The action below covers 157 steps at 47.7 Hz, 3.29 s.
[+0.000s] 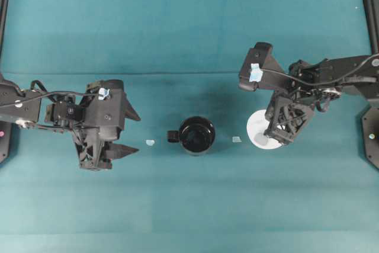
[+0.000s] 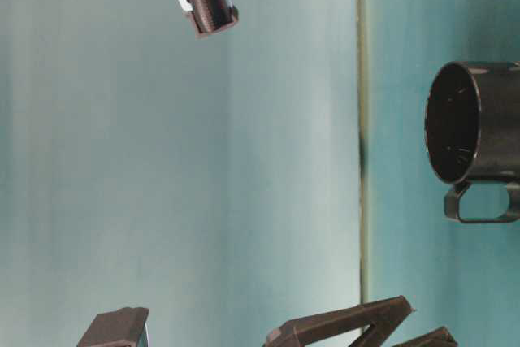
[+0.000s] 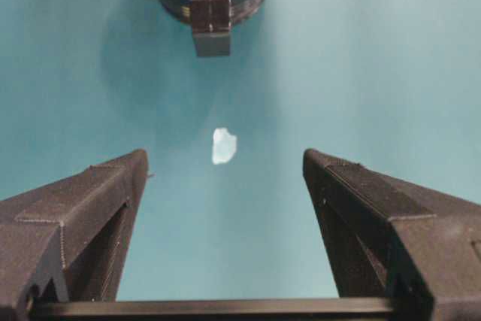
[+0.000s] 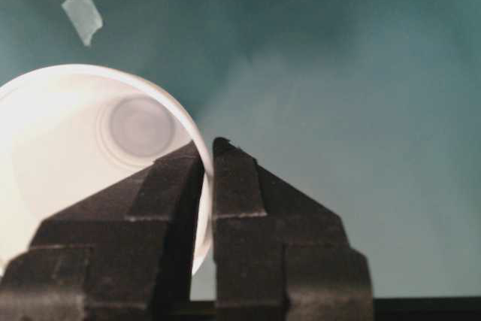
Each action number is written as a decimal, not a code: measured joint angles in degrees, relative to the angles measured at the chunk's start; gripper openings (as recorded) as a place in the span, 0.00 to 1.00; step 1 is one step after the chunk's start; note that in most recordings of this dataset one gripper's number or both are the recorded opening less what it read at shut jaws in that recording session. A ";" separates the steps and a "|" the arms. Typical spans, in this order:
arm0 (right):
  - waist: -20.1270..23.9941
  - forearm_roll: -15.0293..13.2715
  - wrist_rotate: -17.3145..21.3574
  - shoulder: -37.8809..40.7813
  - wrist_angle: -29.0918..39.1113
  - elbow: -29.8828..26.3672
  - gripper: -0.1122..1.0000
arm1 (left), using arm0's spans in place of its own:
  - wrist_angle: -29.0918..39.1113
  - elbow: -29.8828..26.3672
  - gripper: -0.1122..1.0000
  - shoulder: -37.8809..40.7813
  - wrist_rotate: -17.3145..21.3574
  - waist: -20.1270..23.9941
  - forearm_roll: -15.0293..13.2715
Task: Put the paper cup into the moved cup holder.
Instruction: 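Lift the white paper cup and carry it left over the cup holder, then lower the paper cup into the cup holder and open the right gripper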
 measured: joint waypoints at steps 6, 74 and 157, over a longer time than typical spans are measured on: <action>-0.09 0.97 0.00 -1.23 3.08 -1.23 0.06 | 0.00 0.00 0.85 0.00 0.00 0.00 0.00; 1.58 3.69 0.09 13.89 11.25 -30.23 0.06 | -0.09 0.00 0.85 -0.09 -0.09 0.09 0.00; 2.20 3.96 0.09 19.42 6.24 -28.48 0.20 | -0.09 0.00 0.84 0.00 -0.09 0.09 0.00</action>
